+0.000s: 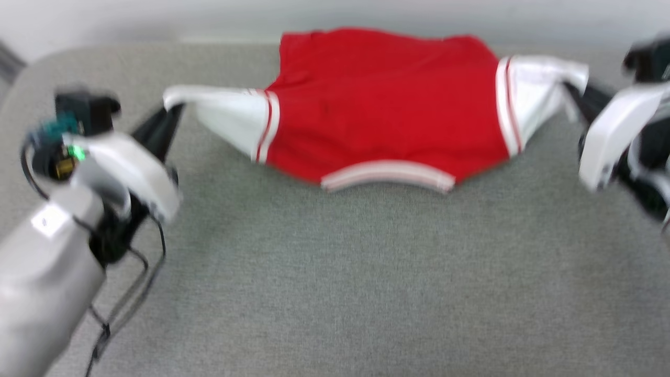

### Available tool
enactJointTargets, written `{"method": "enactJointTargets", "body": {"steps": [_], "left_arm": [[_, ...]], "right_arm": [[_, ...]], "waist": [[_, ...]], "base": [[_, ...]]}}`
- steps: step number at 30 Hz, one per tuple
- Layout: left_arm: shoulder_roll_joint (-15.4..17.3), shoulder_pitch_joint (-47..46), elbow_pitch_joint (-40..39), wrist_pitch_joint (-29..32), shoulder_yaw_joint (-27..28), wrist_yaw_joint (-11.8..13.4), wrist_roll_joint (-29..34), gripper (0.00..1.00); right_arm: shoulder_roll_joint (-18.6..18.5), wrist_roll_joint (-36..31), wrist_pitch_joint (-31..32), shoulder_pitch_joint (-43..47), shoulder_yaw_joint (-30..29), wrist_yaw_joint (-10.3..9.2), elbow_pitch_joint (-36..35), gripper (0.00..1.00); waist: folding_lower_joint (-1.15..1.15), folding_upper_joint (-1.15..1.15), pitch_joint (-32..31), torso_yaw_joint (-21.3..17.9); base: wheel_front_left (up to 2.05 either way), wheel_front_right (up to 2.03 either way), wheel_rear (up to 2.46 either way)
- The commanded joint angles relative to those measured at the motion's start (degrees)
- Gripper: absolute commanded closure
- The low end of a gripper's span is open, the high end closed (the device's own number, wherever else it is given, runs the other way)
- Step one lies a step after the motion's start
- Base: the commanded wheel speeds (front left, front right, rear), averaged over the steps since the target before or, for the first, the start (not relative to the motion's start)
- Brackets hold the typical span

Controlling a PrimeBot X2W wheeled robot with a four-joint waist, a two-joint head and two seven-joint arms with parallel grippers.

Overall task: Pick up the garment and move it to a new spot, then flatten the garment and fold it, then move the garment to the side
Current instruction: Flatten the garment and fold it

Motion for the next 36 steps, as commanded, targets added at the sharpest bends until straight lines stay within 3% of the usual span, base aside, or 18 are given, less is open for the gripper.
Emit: {"method": "enactJointTargets", "body": {"steps": [1, 8, 12, 21, 27, 32, 33, 34, 36], "left_arm": [[1.30, 4.54, -1.49, -0.03, -0.69, 1.09, -0.84, 1.00], [6.12, 19.40, -9.45, 1.93, -2.85, 5.24, -4.29, 1.00], [10.25, 27.95, -15.56, 3.35, -3.79, 8.81, -6.71, 1.00], [15.11, 38.82, -24.53, 4.26, -5.42, 13.69, -10.27, 1.00], [16.81, 43.66, -27.52, 5.07, -7.19, 15.65, -10.97, 1.00], [15.85, 44.68, -28.02, 5.06, -7.97, 15.98, -11.25, 1.00], [15.62, 44.63, -28.01, 5.00, -8.01, 16.01, -11.24, 1.00], [15.42, 44.39, -27.95, 4.94, -8.00, 16.00, -11.12, 1.00], [15.26, 43.45, -27.99, 5.37, -8.27, 15.55, -10.37, 1.00]], "right_arm": [[-0.69, 1.53, -0.61, 4.66, 0.66, -0.04, -1.09, 1.00], [-3.34, 5.84, 0.33, 18.63, 1.09, -0.04, -5.23, 1.00], [-6.09, 8.16, 2.89, 27.95, 0.19, -0.04, -9.02, 1.00], [-9.50, 11.30, 8.62, 43.47, -4.57, -0.04, -15.81, 1.00], [-10.10, 11.45, 12.41, 55.15, -10.61, -0.04, -19.45, 1.00], [-9.33, 9.83, 18.17, 61.12, -14.56, -0.04, -22.06, 1.00], [-8.94, 9.29, 18.76, 61.27, -16.02, -0.05, -22.55, 0.81], [-8.50, 8.58, 19.26, 61.40, -17.45, -0.04, -23.17, 0.05], [-7.64, 7.10, 20.01, 60.95, -20.15, -0.04, -25.03, 0.00]], "waist": [[0.01, 0.00, -4.95, 0.22], [0.01, 0.00, -11.75, -0.39], [0.01, 0.00, -15.16, -0.82], [0.01, 0.00, -17.32, -0.81], [0.01, 0.00, -17.29, 0.15], [0.01, 0.00, -16.61, 0.47], [0.01, 0.00, -16.48, 0.48], [0.01, 0.00, -16.37, 0.52], [0.01, 0.00, -16.09, 0.75]], "base": [[0.00, 0.00, 0.00], [0.00, 0.00, 0.00], [0.00, 0.00, 0.00], [0.00, 0.00, 0.00], [0.00, 0.00, 0.00], [0.00, 0.00, 0.00], [0.00, 0.00, 0.00], [0.00, 0.00, 0.00], [0.00, 0.00, 0.00]]}}
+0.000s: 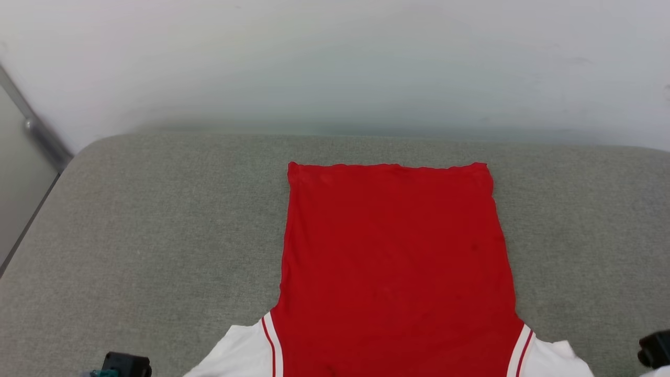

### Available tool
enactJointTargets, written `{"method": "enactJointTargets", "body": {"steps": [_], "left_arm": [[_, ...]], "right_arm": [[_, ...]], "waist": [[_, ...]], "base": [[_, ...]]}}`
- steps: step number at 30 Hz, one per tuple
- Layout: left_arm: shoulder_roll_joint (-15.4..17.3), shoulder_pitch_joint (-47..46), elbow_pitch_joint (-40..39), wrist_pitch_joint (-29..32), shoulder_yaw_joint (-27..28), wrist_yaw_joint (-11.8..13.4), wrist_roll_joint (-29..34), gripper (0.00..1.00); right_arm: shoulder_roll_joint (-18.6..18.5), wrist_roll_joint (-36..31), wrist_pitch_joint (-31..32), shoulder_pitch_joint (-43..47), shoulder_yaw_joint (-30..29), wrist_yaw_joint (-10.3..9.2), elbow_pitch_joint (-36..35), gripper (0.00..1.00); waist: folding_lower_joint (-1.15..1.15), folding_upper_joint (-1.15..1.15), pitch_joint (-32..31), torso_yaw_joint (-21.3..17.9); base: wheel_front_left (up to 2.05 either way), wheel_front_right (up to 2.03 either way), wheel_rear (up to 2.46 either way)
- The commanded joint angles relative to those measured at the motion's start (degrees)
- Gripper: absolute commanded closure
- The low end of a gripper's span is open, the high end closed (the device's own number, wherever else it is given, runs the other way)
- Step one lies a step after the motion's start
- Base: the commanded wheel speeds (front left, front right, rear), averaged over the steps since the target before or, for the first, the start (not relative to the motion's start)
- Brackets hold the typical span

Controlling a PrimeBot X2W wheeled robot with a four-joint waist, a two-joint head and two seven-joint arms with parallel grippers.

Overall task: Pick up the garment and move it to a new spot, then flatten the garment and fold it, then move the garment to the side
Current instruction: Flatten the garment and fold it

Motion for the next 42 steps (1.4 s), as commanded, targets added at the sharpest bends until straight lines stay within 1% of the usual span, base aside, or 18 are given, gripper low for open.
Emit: {"method": "enactJointTargets", "body": {"steps": [1, 5, 9, 13, 16, 18, 21, 25, 28, 31, 35, 39, 42], "left_arm": [[-0.09, -1.21, -0.07, 0.07, 0.07, -0.18, 0.70, 1.00], [-0.45, -3.35, -0.80, 0.31, 0.12, -0.42, 2.29, 1.00], [-1.05, -5.87, -1.80, -0.27, 0.85, -0.36, 3.52, 1.00], [-1.66, -8.83, -2.78, -1.16, 1.79, -0.13, 5.49, 1.00], [-2.84, -11.45, -3.47, -1.74, 2.32, -0.27, 6.91, 1.00], [-3.29, -12.98, -3.65, -2.22, 2.48, -0.08, 8.06, 1.00], [-4.65, -15.33, -3.95, -2.74, 2.61, -0.27, 9.67, 1.00], [-6.57, -17.61, -4.40, -3.59, 3.08, -0.86, 10.44, 1.00], [-7.70, -19.52, -4.80, -3.98, 2.90, -0.99, 11.91, 1.00], [-8.83, -21.30, -5.01, -4.36, 2.73, -1.09, 13.39, 1.00], [-10.22, -23.01, -5.23, -4.84, 2.58, -1.22, 14.69, 1.00], [-11.02, -23.80, -5.79, -5.45, 2.64, -0.65, 15.71, 1.00], [-11.87, -24.07, -6.01, -5.75, 2.36, -0.36, 16.25, 1.00]], "right_arm": [[0.21, -1.18, 0.90, -0.62, -1.35, -0.03, -1.56, 0.00], [-0.16, -3.85, 2.67, -3.99, -7.77, -0.03, -7.34, 0.00], [-0.98, -6.64, 5.30, -11.17, -13.91, -0.03, -12.41, 0.00], [-2.72, -7.52, 12.24, -21.58, -15.87, -0.03, -15.43, 0.00], [-4.01, -9.02, 18.78, -30.74, -14.15, -0.03, -15.25, 0.00], [-4.06, -9.98, 23.91, -36.93, -11.77, -0.03, -13.80, 0.00], [-3.07, -11.19, 32.54, -45.66, -8.88, -0.03, -9.87, 0.00], [-0.11, -14.41, 43.14, -55.40, -6.97, -0.03, -3.48, 0.00], [2.38, -17.76, 48.05, -61.05, -6.99, -0.03, 0.66, 0.00], [4.53, -21.26, 50.45, -65.16, -7.92, -0.03, 4.44, 0.00], [6.91, -25.03, 51.17, -67.89, -9.41, -0.03, 8.50, 0.00], [8.65, -27.23, 50.02, -67.95, -10.80, -0.03, 11.72, 0.00], [9.51, -27.55, 49.46, -64.98, -9.99, -0.02, 14.08, 0.00]], "waist": [[0.00, 0.00, 0.31, 0.27], [0.00, 0.00, 1.99, 1.10], [0.00, 0.00, 5.00, 2.15], [0.00, 0.00, 9.31, 3.72], [0.00, 0.00, 12.93, 5.00], [0.00, 0.00, 15.36, 5.77], [0.00, 0.00, 18.84, 7.14], [0.00, 0.00, 23.01, 8.92], [0.00, 0.00, 26.17, 10.34], [0.00, 0.00, 29.04, 11.71], [0.00, 0.00, 32.37, 13.20], [0.00, 0.00, 34.68, 13.98], [0.00, 0.00, 35.23, 14.43]], "base": [[0.00, 0.00, 0.00], [0.00, 0.00, 0.00], [0.00, 0.00, 0.00], [0.00, 0.00, 0.00], [0.00, 0.00, 0.00], [0.00, 0.00, 0.00], [0.00, 0.00, 0.00], [0.00, 0.00, 0.00], [0.00, 0.00, 0.00], [0.00, 0.00, 0.00], [0.00, 0.00, 0.00], [0.00, 0.00, 0.00], [0.00, 0.00, 0.00]]}}
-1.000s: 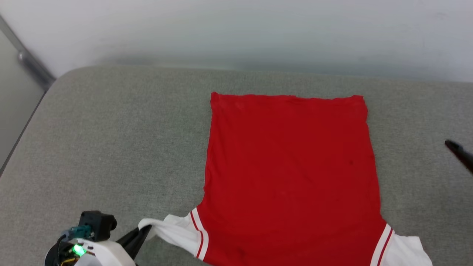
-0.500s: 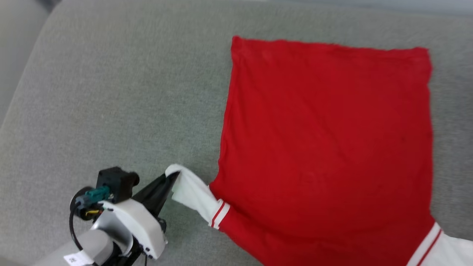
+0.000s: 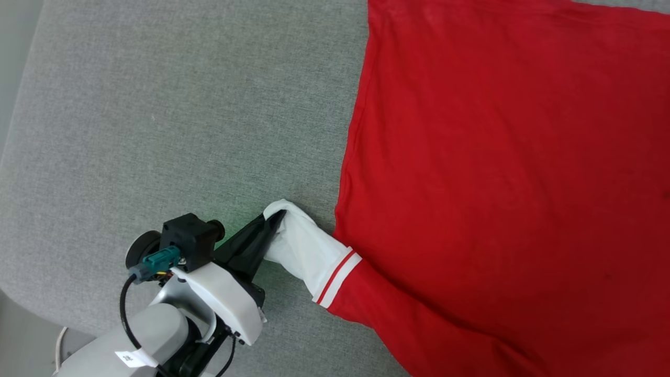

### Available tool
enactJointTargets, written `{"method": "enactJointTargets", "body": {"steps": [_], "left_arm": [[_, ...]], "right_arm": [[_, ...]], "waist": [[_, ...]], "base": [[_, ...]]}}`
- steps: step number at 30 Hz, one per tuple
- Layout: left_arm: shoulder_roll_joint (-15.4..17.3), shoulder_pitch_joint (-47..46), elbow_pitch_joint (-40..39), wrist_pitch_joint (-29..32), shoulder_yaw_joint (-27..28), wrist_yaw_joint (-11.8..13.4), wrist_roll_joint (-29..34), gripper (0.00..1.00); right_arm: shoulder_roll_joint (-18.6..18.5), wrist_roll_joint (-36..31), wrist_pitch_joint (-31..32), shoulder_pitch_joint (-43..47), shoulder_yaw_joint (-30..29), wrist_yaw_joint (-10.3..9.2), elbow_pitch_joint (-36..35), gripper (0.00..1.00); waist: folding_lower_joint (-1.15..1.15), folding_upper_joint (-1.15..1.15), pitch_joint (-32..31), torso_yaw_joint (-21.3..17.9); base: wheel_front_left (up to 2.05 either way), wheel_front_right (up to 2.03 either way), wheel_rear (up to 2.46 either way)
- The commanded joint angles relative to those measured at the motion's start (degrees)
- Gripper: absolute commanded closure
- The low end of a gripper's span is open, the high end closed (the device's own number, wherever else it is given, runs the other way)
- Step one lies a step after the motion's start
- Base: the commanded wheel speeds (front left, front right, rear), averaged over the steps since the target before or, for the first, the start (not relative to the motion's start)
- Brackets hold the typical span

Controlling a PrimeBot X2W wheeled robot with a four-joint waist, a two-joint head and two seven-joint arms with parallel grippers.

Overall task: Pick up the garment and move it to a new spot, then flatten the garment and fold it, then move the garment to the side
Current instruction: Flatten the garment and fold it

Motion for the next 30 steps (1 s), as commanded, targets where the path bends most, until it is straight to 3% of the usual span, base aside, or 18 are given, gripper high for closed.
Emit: {"method": "enactJointTargets", "body": {"steps": [1, 4, 5, 6, 16, 20, 30], "left_arm": [[-0.67, -0.70, -0.20, -0.38, -0.32, 0.27, 0.53, 1.00], [-1.07, -0.28, 0.09, -0.44, -0.46, 0.43, 0.52, 1.00], [-1.05, 0.01, 0.33, -0.53, -0.44, 0.43, 0.29, 1.00], [-0.85, 0.29, 0.71, -0.54, -0.45, 0.55, 0.23, 1.00], [-0.04, 2.62, 2.51, -0.67, -0.49, 0.81, -1.11, 1.00], [0.71, 5.12, 3.06, -0.86, -0.19, 1.55, -2.64, 1.00], [4.01, 11.63, 1.80, -0.95, -0.09, 4.12, -5.42, 1.00]], "right_arm": [[0.85, 0.35, -0.03, 3.28, 1.03, -0.02, 1.64, 0.00], [0.89, 1.08, -0.49, 5.73, 1.58, -0.01, 2.66, 0.00], [0.65, 1.33, -0.45, 6.18, 1.90, -0.01, 2.75, 0.43], [0.42, 1.57, -0.69, 6.25, 2.07, -0.01, 2.53, 1.00], [-1.50, 4.47, -5.63, 3.84, 4.04, -0.02, 0.62, 1.00], [-3.67, 7.68, -7.58, 6.70, 7.54, -0.02, -1.39, 1.00], [-15.39, 19.17, -8.68, 24.27, 11.76, -0.02, -15.31, 1.00]], "waist": [[-0.01, 0.00, 0.80, 0.97], [-0.01, 0.00, 0.40, 1.10], [-0.01, 0.00, 0.05, 1.09], [-0.01, 0.00, -0.34, 1.00], [-0.01, 0.00, -7.22, -0.93], [-0.01, 0.00, -12.14, -2.68], [-0.01, 0.00, -20.67, -7.37]], "base": [[0.00, 0.00, 0.00], [0.00, 0.00, 0.00], [0.00, 0.00, 0.00], [0.00, 0.00, 0.00], [0.00, 0.00, 0.00], [0.00, 0.00, 0.00], [0.00, 0.00, 0.00]]}}
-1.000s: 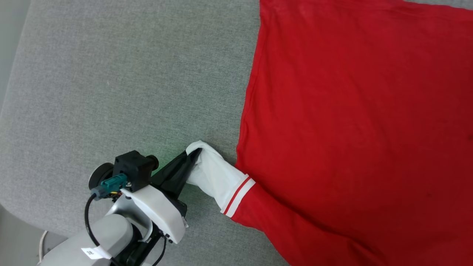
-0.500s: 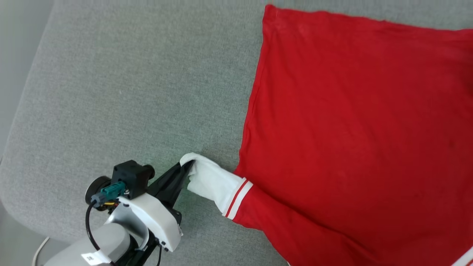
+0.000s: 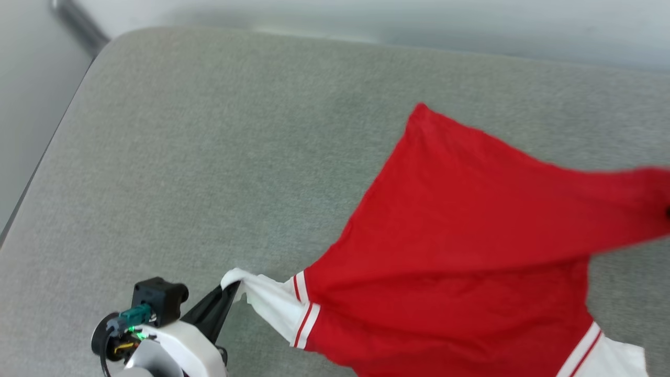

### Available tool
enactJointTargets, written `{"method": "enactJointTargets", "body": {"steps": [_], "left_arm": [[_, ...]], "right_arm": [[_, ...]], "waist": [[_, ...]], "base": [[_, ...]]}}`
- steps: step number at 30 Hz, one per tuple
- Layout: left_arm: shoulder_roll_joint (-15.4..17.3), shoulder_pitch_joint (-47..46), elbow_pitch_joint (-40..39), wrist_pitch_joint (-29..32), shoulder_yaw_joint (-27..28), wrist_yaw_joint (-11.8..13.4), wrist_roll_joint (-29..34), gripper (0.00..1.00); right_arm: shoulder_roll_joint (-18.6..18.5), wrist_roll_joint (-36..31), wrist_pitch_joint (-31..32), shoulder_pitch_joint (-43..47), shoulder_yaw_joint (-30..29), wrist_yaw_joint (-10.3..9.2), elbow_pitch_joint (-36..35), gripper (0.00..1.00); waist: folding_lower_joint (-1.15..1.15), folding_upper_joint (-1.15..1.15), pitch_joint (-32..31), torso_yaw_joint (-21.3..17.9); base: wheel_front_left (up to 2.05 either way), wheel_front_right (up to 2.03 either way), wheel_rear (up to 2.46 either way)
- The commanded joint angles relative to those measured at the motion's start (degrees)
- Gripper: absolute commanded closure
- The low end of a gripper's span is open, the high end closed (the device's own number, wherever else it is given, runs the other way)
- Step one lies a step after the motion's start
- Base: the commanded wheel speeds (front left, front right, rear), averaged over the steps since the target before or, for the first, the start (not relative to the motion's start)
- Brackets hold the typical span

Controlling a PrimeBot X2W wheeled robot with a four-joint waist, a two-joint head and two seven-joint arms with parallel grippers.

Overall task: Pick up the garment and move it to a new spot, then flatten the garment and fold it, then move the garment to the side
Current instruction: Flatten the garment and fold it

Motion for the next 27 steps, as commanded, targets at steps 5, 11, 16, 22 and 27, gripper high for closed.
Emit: {"method": "enactJointTargets", "body": {"steps": [5, 11, 16, 22, 27], "left_arm": [[1.36, 2.86, -0.90, -0.38, 0.18, 1.29, -1.15, 1.00], [2.30, 4.33, -1.68, -0.63, 0.44, 1.86, -1.56, 1.00], [2.25, 4.21, -1.64, -0.76, 0.36, 1.82, -1.27, 1.00], [2.18, 4.11, -1.08, -0.66, 0.13, 1.73, -1.08, 1.00], [2.08, 3.89, -0.91, -0.55, -0.05, 1.70, -0.85, 1.00]], "right_arm": [[-5.02, 4.07, 0.09, 14.93, -2.37, -0.02, -6.67, 1.00], [-4.61, 6.04, -2.61, 33.19, -7.86, -0.02, -9.96, 1.00], [-0.70, 6.13, -5.96, 43.66, -11.43, -0.02, -9.48, 1.00], [3.04, 5.73, -9.56, 44.98, -15.61, -0.02, -11.02, 0.00], [1.71, 5.75, -10.17, 39.85, -19.94, -0.02, -15.57, 0.00]], "waist": [[0.01, 0.00, -4.33, -3.97], [0.01, 0.00, -4.84, -5.54], [0.01, 0.00, -4.16, -5.86], [0.01, 0.00, -4.09, -5.98], [0.01, 0.00, -4.57, -5.77]], "base": [[0.00, 0.00, 0.00], [0.00, 0.00, 0.00], [0.00, 0.00, 0.00], [0.00, 0.00, 0.00], [0.00, 0.00, 0.00]]}}
